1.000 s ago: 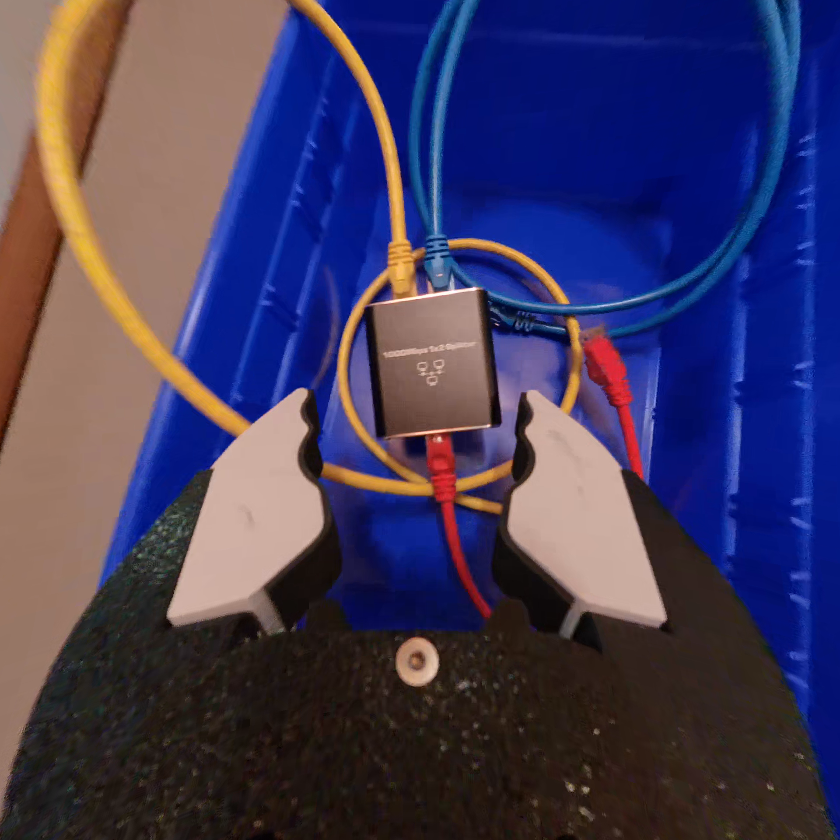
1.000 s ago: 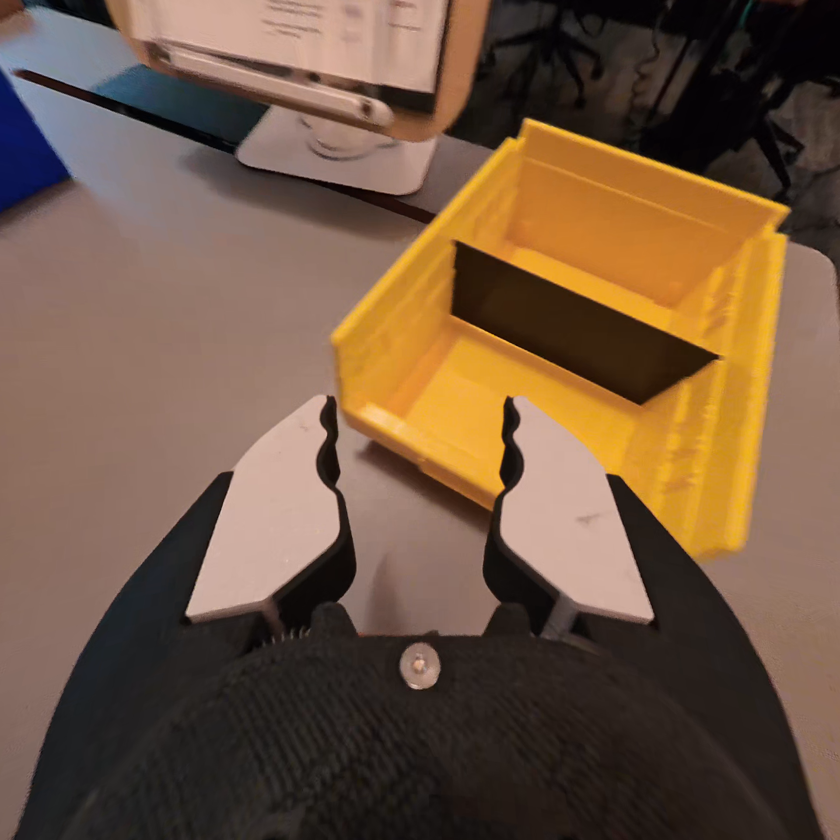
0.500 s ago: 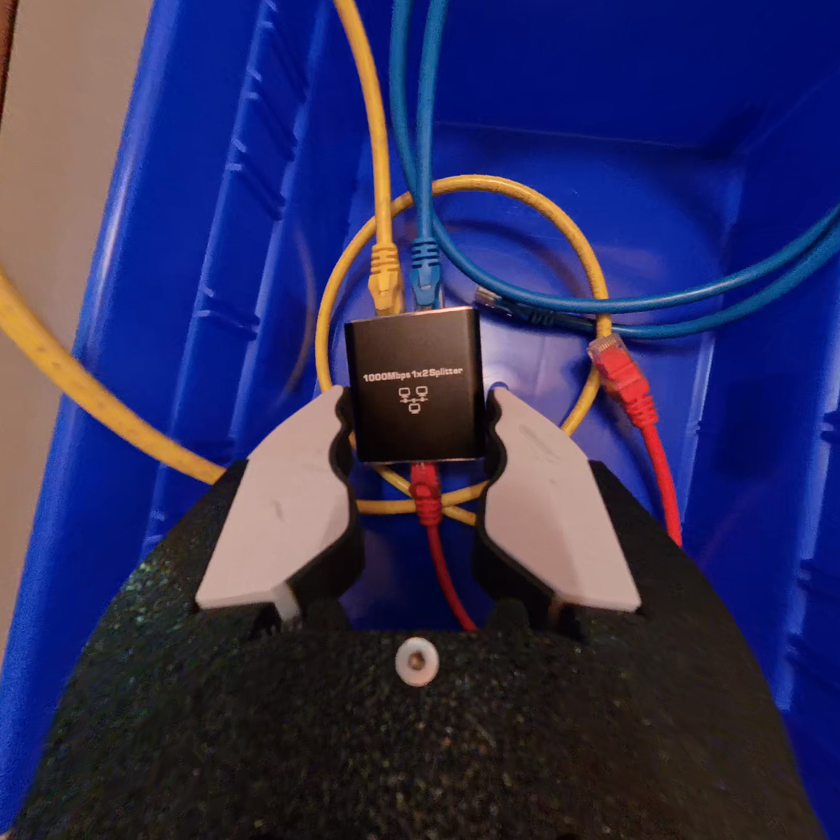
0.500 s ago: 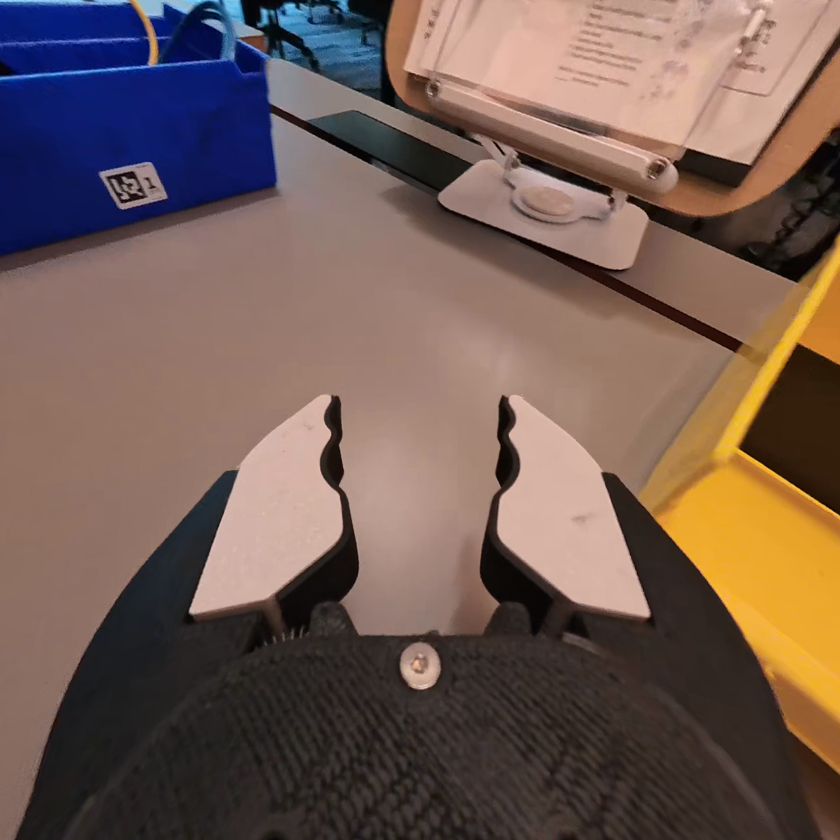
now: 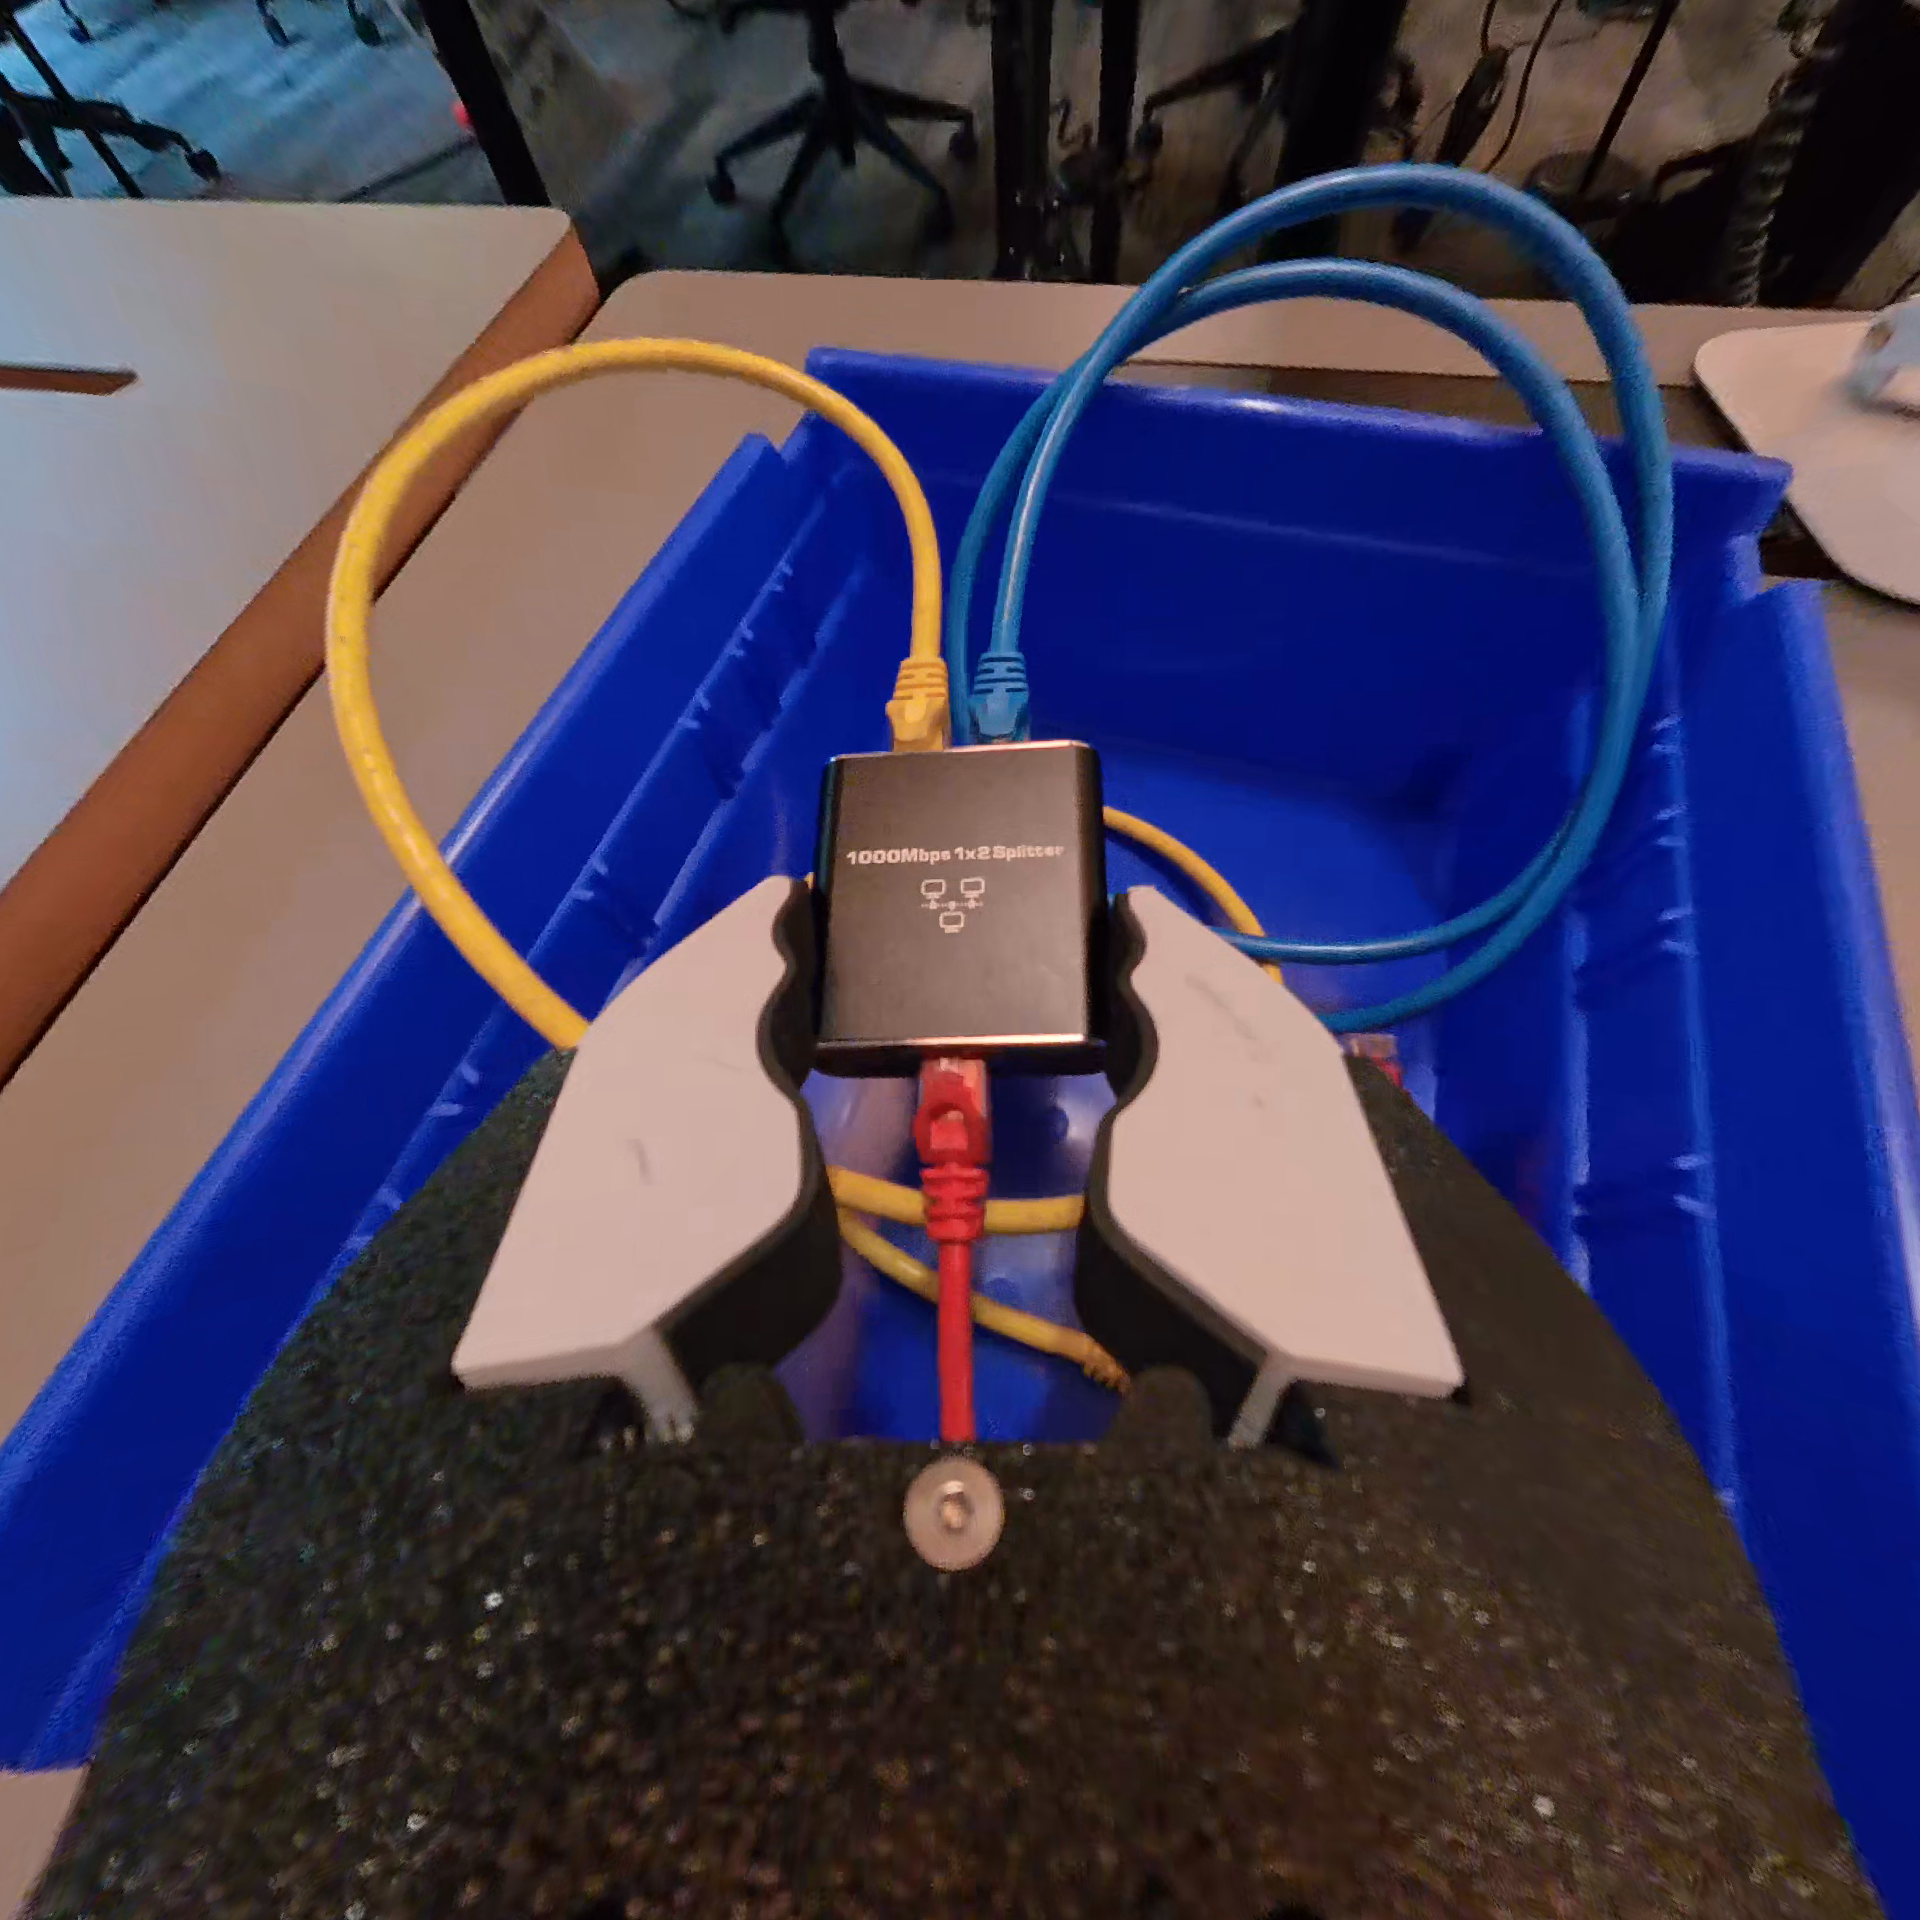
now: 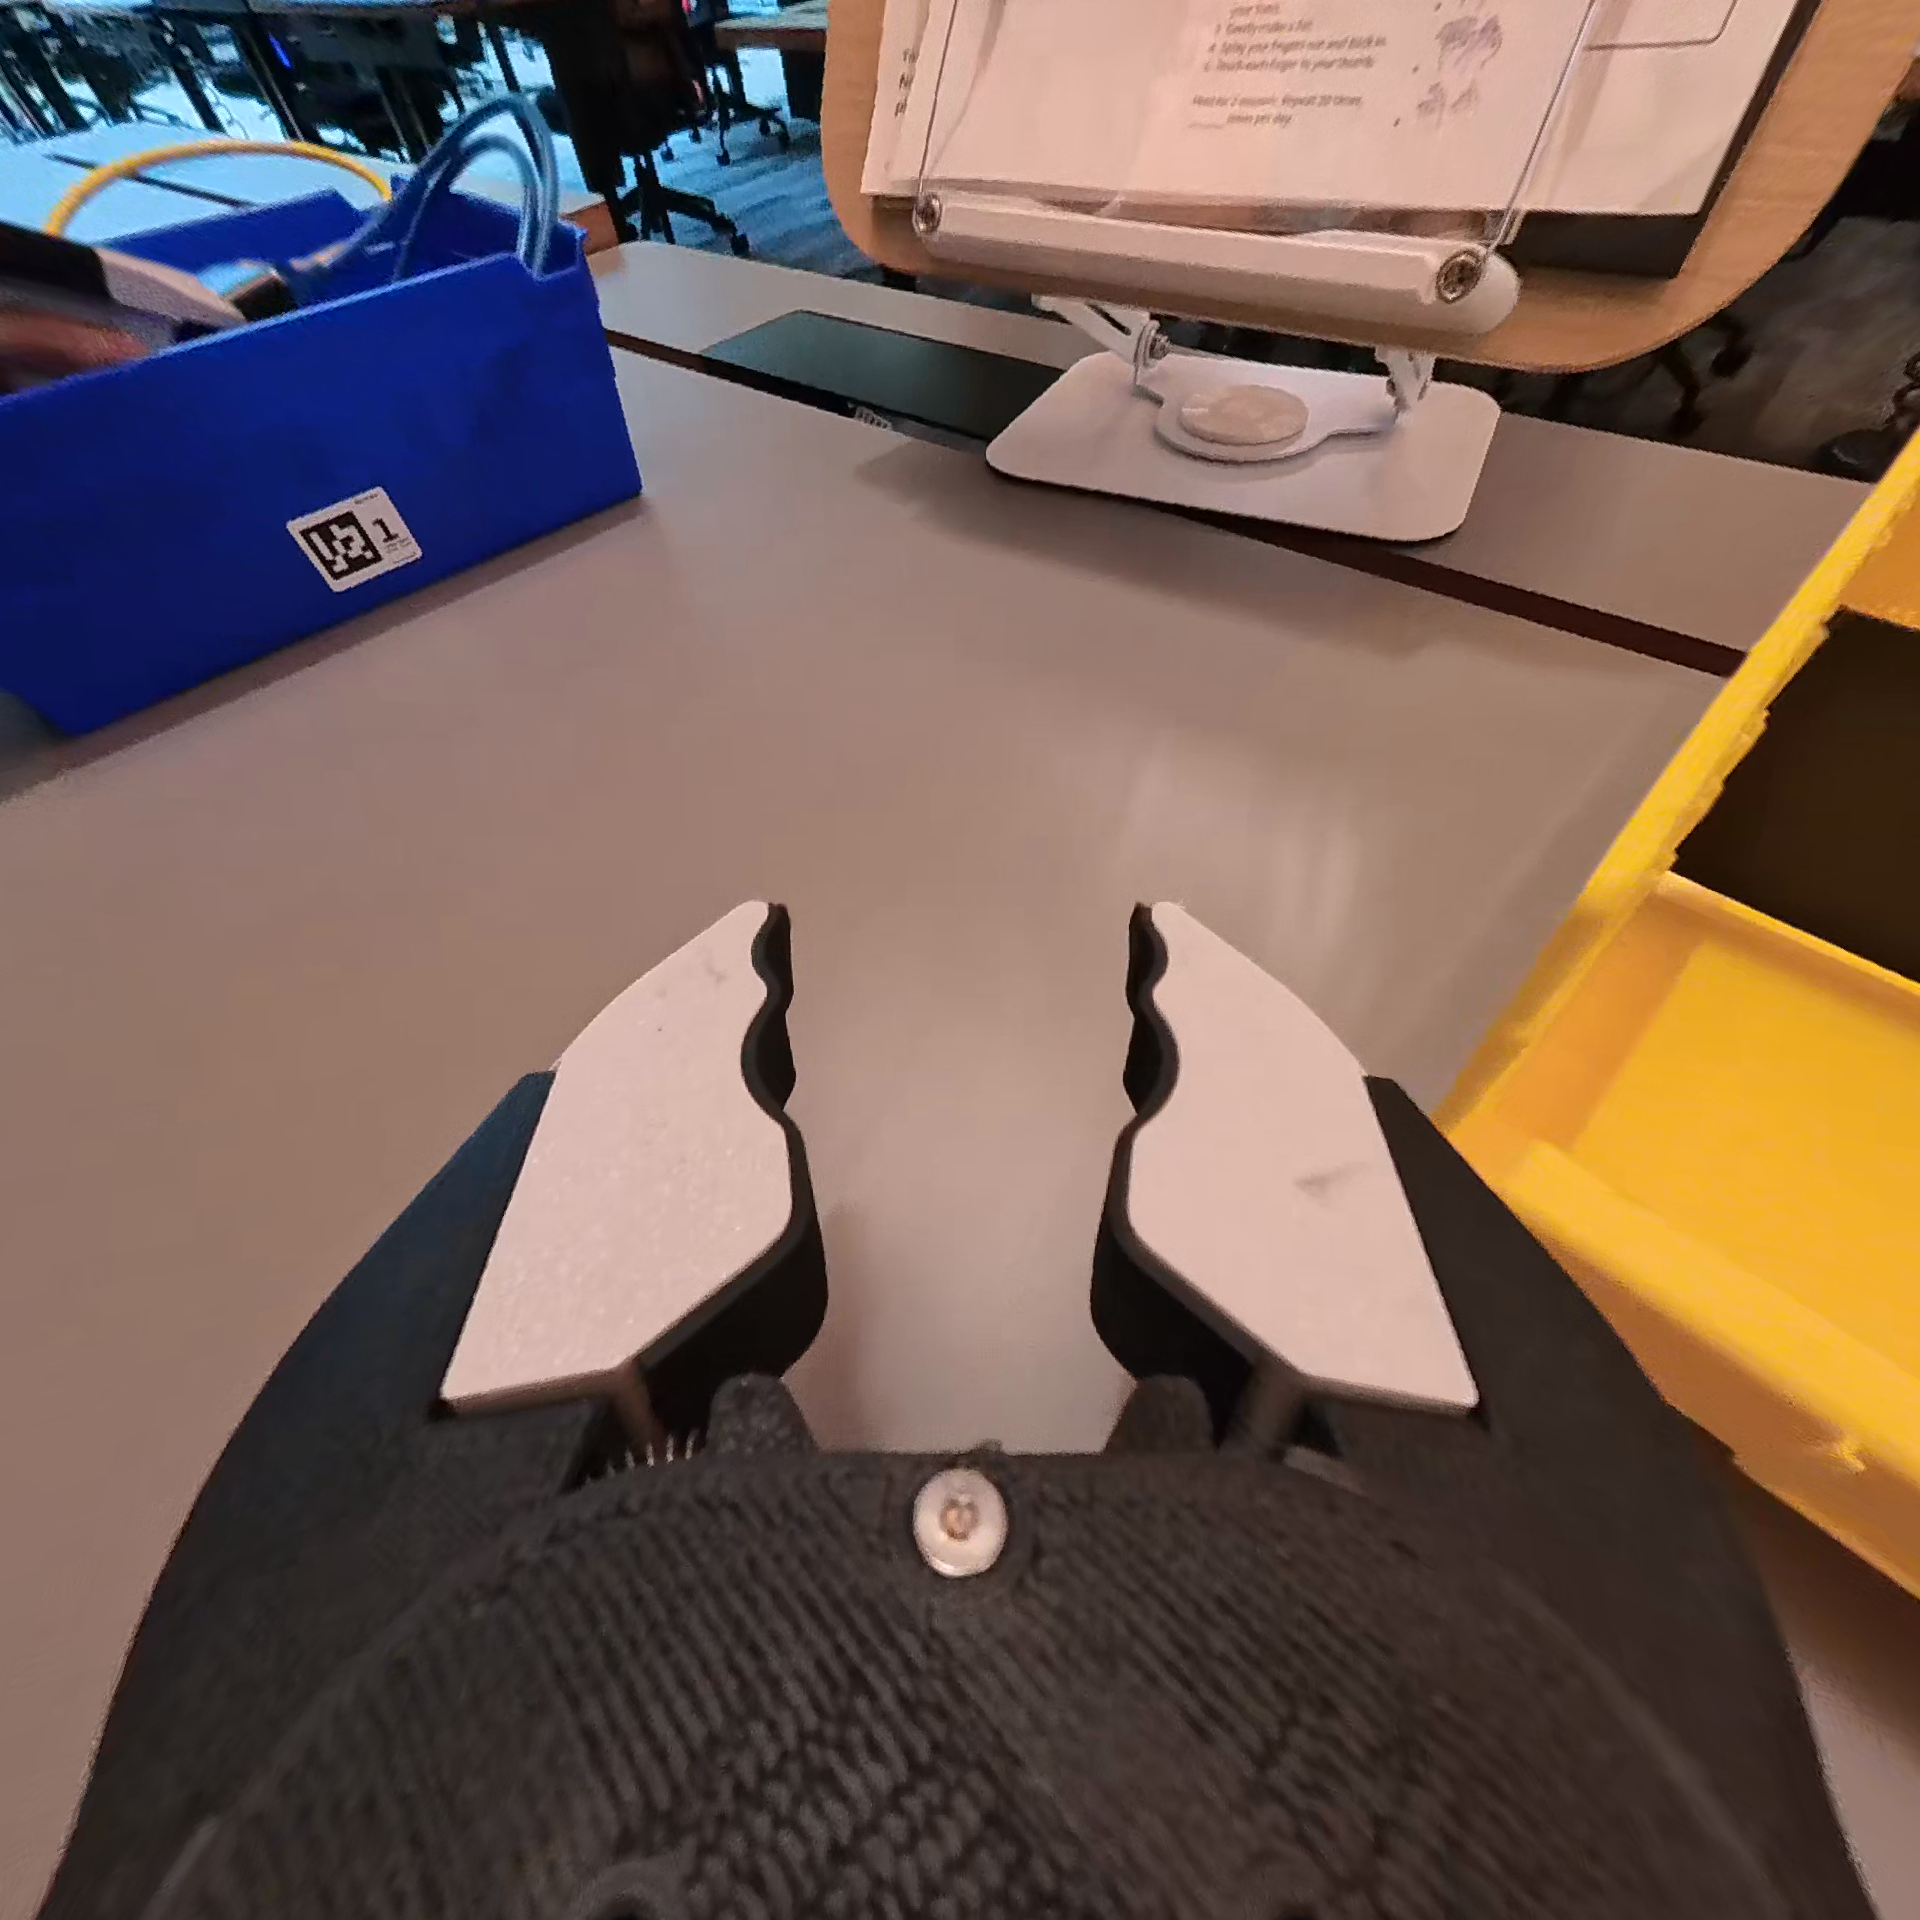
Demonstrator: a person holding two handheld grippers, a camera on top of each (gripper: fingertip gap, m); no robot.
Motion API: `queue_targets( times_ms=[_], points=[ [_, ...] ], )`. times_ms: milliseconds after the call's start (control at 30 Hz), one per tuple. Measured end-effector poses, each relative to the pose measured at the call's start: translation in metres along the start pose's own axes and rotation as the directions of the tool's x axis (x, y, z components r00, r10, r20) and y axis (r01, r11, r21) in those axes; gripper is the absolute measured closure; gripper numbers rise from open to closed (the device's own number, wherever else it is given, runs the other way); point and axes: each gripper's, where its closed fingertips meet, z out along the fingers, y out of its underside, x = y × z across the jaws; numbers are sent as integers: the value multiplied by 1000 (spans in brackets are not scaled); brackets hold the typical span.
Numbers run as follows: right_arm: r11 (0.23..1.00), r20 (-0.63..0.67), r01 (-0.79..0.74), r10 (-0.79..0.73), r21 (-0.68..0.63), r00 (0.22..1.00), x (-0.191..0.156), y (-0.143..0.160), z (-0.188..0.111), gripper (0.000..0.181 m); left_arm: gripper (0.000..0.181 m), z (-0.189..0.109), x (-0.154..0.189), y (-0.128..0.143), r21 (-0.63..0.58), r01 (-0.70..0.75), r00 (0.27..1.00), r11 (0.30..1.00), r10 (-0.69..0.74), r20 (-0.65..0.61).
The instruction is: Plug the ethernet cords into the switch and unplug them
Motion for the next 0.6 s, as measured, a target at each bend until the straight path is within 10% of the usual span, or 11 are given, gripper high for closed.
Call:
queue_targets(
  times_ms=[133,267,433,600],
  points=[
    [1000,26,17,-17,24,1000,-8,-4,-4,118,164,-49,0,-49,262,-178,984,948,176,29],
    [997,66,17,-22,70,998,-22,-12,-3,118,181,-79,-3,-79,217,-319,946,923,323,15],
    [998,122,70,-70,-2,990,-46,2,12,115,126,-41,-1,-6,-141,-258,943,956,218,-249],
    [991,150,130,-128,-4,980,-63,7,16,115,111,3,-13,42,-352,-171,975,920,106,-196]
  ],
)
